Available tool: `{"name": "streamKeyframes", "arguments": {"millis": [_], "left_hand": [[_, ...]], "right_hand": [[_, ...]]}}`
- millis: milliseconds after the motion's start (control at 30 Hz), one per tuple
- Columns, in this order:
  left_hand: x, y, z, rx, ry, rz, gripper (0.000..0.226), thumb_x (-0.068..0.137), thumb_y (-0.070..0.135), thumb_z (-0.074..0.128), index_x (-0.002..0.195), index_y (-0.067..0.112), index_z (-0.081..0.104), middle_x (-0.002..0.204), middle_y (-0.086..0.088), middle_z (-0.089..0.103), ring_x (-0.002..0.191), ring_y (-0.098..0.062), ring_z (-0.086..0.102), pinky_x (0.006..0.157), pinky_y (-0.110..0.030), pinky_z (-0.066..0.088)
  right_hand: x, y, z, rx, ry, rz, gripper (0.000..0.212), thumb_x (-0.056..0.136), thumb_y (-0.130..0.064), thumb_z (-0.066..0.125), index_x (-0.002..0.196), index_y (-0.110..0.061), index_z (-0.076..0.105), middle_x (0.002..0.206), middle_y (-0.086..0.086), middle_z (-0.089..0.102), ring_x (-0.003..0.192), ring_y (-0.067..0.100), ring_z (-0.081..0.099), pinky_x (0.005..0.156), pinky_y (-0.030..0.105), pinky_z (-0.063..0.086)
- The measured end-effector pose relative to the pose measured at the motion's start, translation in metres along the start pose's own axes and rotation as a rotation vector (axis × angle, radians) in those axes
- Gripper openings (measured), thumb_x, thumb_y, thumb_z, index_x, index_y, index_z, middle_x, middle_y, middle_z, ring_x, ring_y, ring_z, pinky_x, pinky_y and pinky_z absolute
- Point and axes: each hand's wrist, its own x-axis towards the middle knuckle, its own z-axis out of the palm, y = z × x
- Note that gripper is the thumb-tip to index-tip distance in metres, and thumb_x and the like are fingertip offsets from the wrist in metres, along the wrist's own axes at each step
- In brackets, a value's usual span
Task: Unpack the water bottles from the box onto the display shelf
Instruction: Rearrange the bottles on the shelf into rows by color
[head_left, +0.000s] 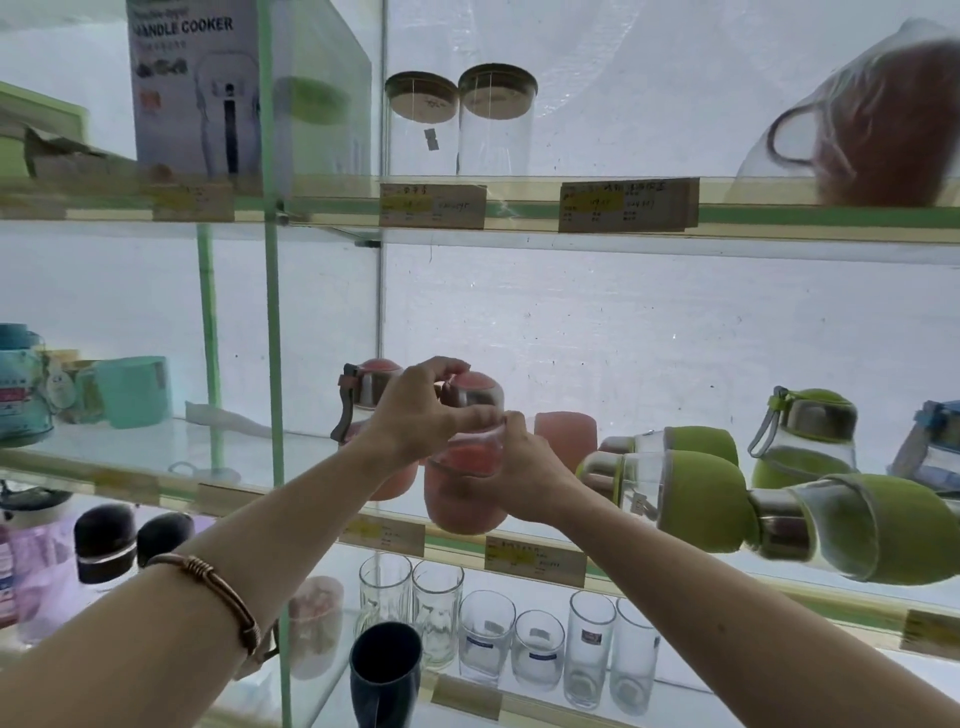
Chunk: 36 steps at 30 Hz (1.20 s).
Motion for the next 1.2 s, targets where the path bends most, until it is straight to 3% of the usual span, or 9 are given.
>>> {"name": "streamKeyframes", "arguments": {"millis": [133, 200, 267, 400, 567, 700, 933, 1100, 1200], "left_hand": [[-0.006, -0.01, 0.006, -0.044, -0.044, -0.014, 0.078, 0.068, 0.036, 0.083, 0.136, 0.024, 0.046, 0.116, 0.006, 0.059, 0.102, -0.011, 0.059, 0.074, -0.01, 0.048], [-0.01, -0.017, 0.014, -0.072, -0.094, -0.019, 0.093, 0.063, 0.038, 0.085, 0.142, 0.033, 0.035, 0.122, 0.002, 0.059, 0.107, -0.017, 0.059, 0.09, -0.027, 0.052], [-0.013, -0.023, 0.019, -0.023, -0.097, -0.009, 0.102, 0.062, 0.043, 0.084, 0.145, 0.043, 0.025, 0.13, -0.003, 0.055, 0.115, -0.021, 0.056, 0.101, -0.042, 0.046], [-0.015, -0.027, 0.026, -0.048, -0.12, -0.052, 0.108, 0.055, 0.056, 0.079, 0.136, 0.065, 0.008, 0.138, -0.005, 0.045, 0.124, -0.023, 0.049, 0.106, -0.048, 0.04], [-0.008, -0.031, 0.03, -0.036, -0.128, -0.047, 0.105, 0.068, 0.039, 0.081, 0.139, 0.058, 0.005, 0.143, -0.01, 0.039, 0.128, -0.029, 0.044, 0.106, -0.055, 0.037], [-0.004, -0.035, 0.037, -0.017, -0.105, -0.038, 0.106, 0.072, 0.038, 0.078, 0.142, 0.055, 0.0, 0.147, -0.011, 0.033, 0.132, -0.032, 0.039, 0.107, -0.058, 0.035], [-0.006, -0.046, 0.046, -0.081, -0.085, -0.026, 0.108, 0.076, 0.03, 0.077, 0.148, 0.041, -0.003, 0.151, -0.006, 0.028, 0.134, -0.027, 0.037, 0.107, -0.048, 0.037], [-0.014, -0.052, 0.05, -0.139, -0.073, -0.075, 0.08, 0.077, 0.035, 0.074, 0.141, 0.024, 0.027, 0.131, 0.0, 0.049, 0.121, -0.024, 0.051, 0.1, -0.04, 0.045], [-0.012, -0.056, 0.048, -0.124, -0.076, -0.077, 0.08, 0.075, 0.043, 0.074, 0.139, 0.024, 0.031, 0.129, -0.001, 0.052, 0.116, -0.021, 0.054, 0.098, -0.044, 0.048]], "right_hand": [[0.003, -0.002, 0.0, -0.072, 0.02, -0.018, 0.073, 0.069, -0.049, 0.075, 0.125, -0.011, 0.047, 0.118, 0.004, 0.054, 0.105, 0.019, 0.054, 0.081, 0.029, 0.047], [0.006, 0.002, -0.002, -0.069, 0.058, -0.039, 0.069, 0.067, -0.048, 0.075, 0.12, -0.011, 0.053, 0.114, 0.005, 0.058, 0.103, 0.021, 0.057, 0.083, 0.033, 0.05], [0.006, 0.006, -0.004, -0.033, 0.072, -0.053, 0.062, 0.073, -0.034, 0.076, 0.124, -0.01, 0.05, 0.114, 0.005, 0.058, 0.105, 0.023, 0.056, 0.086, 0.036, 0.049], [0.009, 0.014, -0.008, -0.075, 0.056, -0.081, 0.058, 0.079, -0.021, 0.072, 0.129, -0.01, 0.045, 0.119, 0.009, 0.059, 0.109, 0.025, 0.055, 0.086, 0.033, 0.047], [0.018, 0.016, -0.03, -0.251, -0.023, -0.12, 0.076, 0.08, -0.024, 0.075, 0.142, -0.009, 0.033, 0.139, 0.007, 0.048, 0.126, 0.023, 0.044, 0.091, 0.025, 0.034], [0.024, 0.023, -0.041, -0.349, 0.024, -0.107, 0.092, 0.077, -0.033, 0.077, 0.148, -0.009, 0.024, 0.149, 0.009, 0.037, 0.135, 0.025, 0.035, 0.11, 0.042, 0.031], [0.032, 0.033, -0.049, -0.449, -0.003, -0.084, 0.084, 0.079, -0.033, 0.075, 0.144, -0.007, 0.029, 0.144, 0.011, 0.038, 0.13, 0.025, 0.039, 0.102, 0.033, 0.036], [0.048, 0.037, -0.046, -0.548, -0.033, -0.048, 0.082, 0.077, -0.038, 0.077, 0.14, -0.009, 0.034, 0.14, 0.012, 0.041, 0.127, 0.026, 0.041, 0.101, 0.035, 0.04], [0.059, 0.04, -0.042, -0.602, -0.038, -0.042, 0.086, 0.074, -0.042, 0.078, 0.14, -0.01, 0.034, 0.138, 0.011, 0.042, 0.126, 0.026, 0.042, 0.1, 0.037, 0.042]]}}
